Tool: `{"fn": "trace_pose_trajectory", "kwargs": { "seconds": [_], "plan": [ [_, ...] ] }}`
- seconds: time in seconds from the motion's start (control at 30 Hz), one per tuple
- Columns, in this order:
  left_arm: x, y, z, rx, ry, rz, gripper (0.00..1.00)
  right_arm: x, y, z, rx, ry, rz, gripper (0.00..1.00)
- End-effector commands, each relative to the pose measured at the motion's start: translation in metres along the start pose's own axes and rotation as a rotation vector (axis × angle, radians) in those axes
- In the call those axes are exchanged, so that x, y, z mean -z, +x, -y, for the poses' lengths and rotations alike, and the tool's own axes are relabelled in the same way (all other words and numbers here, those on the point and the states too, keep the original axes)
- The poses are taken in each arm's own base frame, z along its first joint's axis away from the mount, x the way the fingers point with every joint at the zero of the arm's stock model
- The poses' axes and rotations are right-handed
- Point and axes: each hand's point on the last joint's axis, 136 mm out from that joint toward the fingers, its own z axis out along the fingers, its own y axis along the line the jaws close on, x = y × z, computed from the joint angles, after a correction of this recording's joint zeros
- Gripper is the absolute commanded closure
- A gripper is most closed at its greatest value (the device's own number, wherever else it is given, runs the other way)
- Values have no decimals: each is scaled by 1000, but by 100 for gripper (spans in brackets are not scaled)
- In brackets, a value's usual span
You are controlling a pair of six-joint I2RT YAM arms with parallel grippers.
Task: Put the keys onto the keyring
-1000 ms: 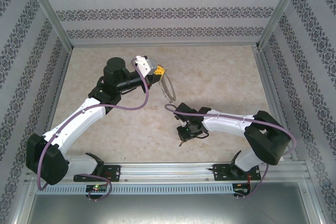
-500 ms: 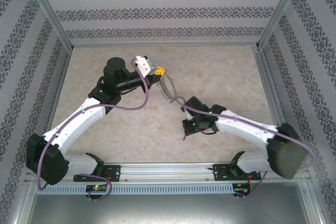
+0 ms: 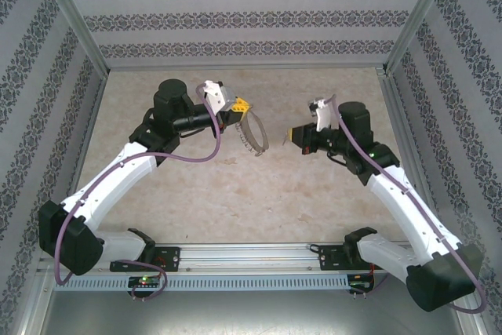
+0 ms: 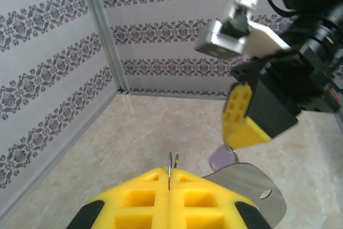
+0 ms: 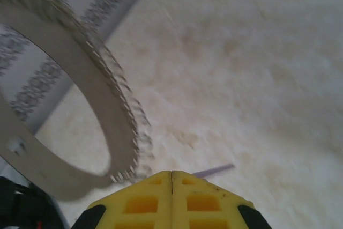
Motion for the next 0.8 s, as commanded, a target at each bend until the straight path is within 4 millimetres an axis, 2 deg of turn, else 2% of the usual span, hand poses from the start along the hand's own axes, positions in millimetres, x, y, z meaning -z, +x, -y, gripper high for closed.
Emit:
{"fn": "trace_pose_trajectory", "kwargs": {
  "seconds": [0.0, 0.37, 0.77],
  "plan": [
    [-2, -18, 11, -48, 75, 35, 100, 4, -34, -40, 128, -205, 47, 100],
    [-13, -17, 20, -74, 169, 20, 100, 9, -60, -65, 208, -330, 48, 100],
    [-23, -10, 26, -73, 217, -10, 100, 5, -70, -69, 228, -330, 66, 100]
  ]
}}
